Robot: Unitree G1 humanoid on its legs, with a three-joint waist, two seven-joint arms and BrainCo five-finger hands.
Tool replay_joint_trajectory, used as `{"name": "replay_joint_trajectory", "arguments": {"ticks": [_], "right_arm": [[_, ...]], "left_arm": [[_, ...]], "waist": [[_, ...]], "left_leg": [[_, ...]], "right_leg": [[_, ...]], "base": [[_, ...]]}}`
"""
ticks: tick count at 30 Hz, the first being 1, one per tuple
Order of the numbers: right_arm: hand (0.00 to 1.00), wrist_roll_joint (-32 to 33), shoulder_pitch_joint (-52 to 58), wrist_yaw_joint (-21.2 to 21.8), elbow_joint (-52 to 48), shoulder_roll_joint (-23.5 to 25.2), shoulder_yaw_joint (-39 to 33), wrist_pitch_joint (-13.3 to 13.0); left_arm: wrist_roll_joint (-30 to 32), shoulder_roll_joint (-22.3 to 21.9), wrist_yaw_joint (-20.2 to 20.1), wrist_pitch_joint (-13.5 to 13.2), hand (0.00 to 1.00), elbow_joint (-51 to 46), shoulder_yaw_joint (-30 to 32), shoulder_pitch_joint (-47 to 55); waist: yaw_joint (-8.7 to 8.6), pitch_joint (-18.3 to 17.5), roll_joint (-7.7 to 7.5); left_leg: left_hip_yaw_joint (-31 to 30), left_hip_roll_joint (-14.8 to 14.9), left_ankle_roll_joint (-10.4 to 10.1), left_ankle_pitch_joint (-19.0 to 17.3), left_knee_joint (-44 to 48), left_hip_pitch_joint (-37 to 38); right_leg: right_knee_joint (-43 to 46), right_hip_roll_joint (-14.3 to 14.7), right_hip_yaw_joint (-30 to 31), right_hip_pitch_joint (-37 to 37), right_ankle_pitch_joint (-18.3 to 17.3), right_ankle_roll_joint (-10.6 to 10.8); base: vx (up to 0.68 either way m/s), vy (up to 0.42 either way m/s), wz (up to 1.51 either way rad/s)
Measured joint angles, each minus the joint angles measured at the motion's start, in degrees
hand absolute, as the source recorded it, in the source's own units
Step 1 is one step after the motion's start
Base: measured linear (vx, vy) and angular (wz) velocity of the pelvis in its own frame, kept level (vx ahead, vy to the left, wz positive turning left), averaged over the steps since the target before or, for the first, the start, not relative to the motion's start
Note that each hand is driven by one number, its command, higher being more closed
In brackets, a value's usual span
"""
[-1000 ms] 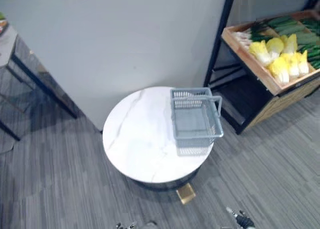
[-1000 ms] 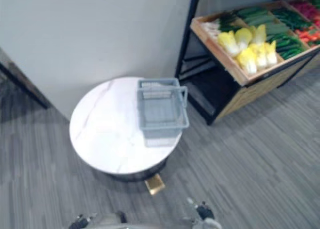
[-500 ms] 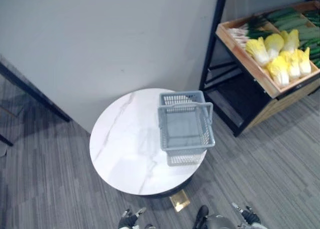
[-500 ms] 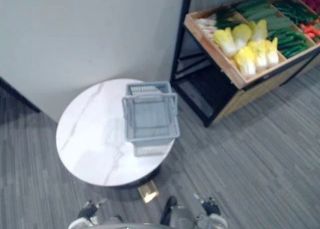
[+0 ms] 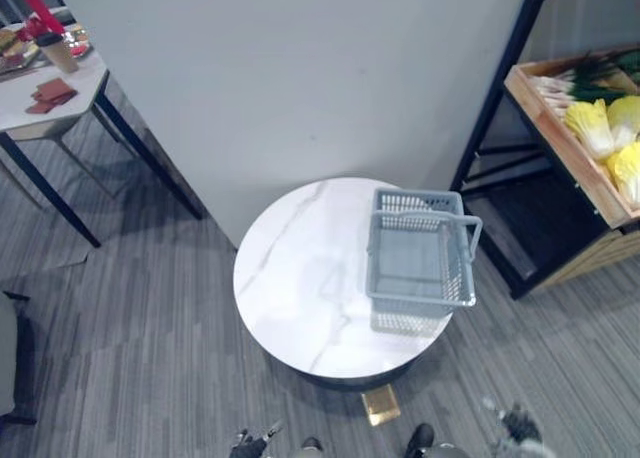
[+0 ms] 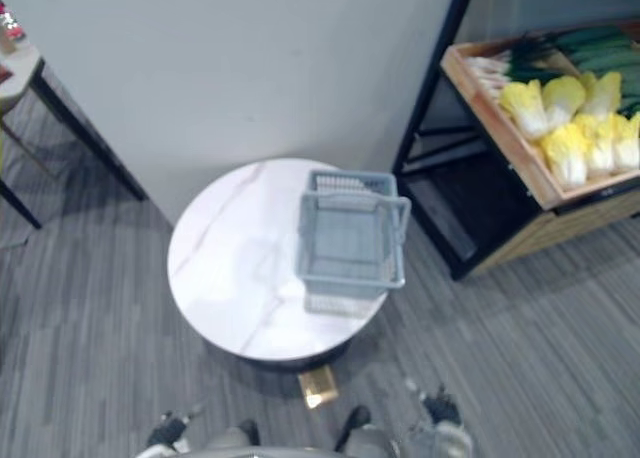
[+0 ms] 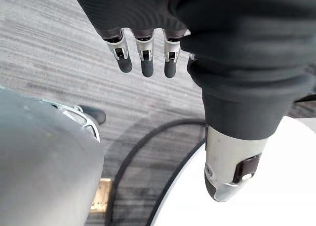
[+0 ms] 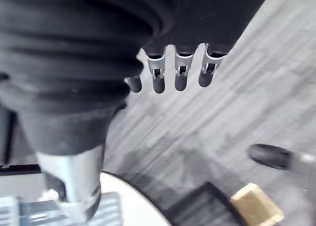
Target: Pick vegetable in the basket
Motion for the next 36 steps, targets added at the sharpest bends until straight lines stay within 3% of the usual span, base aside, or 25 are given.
{"name": "replay_joint_trajectory", "arguments": {"ticks": [3,6,13,15,19,22,25,36], "right_arm": [[0.00,-6.0,-4.4,-2.1,-11.6,-8.1,3.4,-0.2],[0.00,-14.4,-7.8,-4.3,-21.0,-14.2,6.6,0.0],[0.00,-31.4,-21.1,-8.5,-31.4,-18.5,16.8,1.1],[0.00,-34.1,-25.6,-8.7,-33.0,-18.4,21.1,2.2],[0.00,-34.7,-40.0,-8.6,-29.7,-18.5,31.0,2.6],[0.00,-34.6,-51.9,-8.6,-21.8,-19.4,35.0,2.7],[0.00,-34.6,-56.9,-8.6,-18.5,-19.6,36.0,3.8],[0.00,-34.1,-60.6,-8.7,-13.3,-20.9,36.4,4.9]], "left_arm": [[1.7,2.0,0.2,-0.7,0.00,0.0,-4.9,-0.2],[2.0,3.1,0.2,-0.9,0.00,-0.1,-7.2,-0.2],[2.8,4.4,0.7,-1.3,0.00,-2.0,-8.6,-0.6],[2.8,4.6,1.4,-1.2,0.00,-2.0,-8.6,-1.3],[2.7,4.6,2.4,-1.2,0.00,-2.1,-8.6,-1.6],[2.6,4.5,2.6,-1.0,0.00,-2.2,-8.5,-2.6],[2.5,4.5,3.0,-1.0,0.00,-2.2,-8.5,-3.0],[0.4,4.8,4.7,-1.1,0.00,-2.3,-8.5,-4.2]], "waist": [[-0.25,-0.1,-0.24],[-0.39,0.3,-0.77],[0.15,3.1,-2.22],[1.45,4.8,-2.45],[3.09,7.2,-2.59],[5.10,9.3,-2.74],[6.30,10.2,-3.12],[6.30,11.3,-3.94]], "left_leg": [[2.0,-2.0,1.0,1.3,-2.2,-2.5],[2.8,-3.1,1.1,1.9,-3.3,-2.3],[0.0,-5.1,1.5,2.1,-3.3,-4.1],[-0.7,-5.4,1.7,2.2,-3.3,-4.7],[-3.3,-5.4,2.0,2.4,-2.1,-7.5],[-4.2,-5.5,2.2,2.5,-1.6,-8.9],[-5.2,-5.5,2.4,2.7,-1.2,-10.0],[-6.1,-5.4,2.6,2.6,-0.1,-11.3]], "right_leg": [[-3.1,-0.2,2.3,-3.8,4.0,0.1],[-3.6,-0.6,3.7,-4.7,5.3,-0.1],[-3.6,-2.1,3.3,-5.8,5.9,0.7],[-3.9,-2.5,3.3,-5.8,6.3,1.0],[-6.0,-2.3,2.3,-5.8,8.0,0.8],[-7.4,-2.2,1.9,-5.8,8.7,0.9],[-7.6,-2.2,1.5,-6.0,8.8,1.0],[-7.4,-2.3,1.8,-6.4,8.9,1.0]], "base": [[0.00,0.079,-0.35],[0.09,0.059,-0.20],[0.05,0.051,0.14],[-0.01,0.048,0.27],[-0.01,0.020,0.26],[-0.04,0.013,0.17],[0.01,0.016,0.21],[0.03,0.018,0.03]]}}
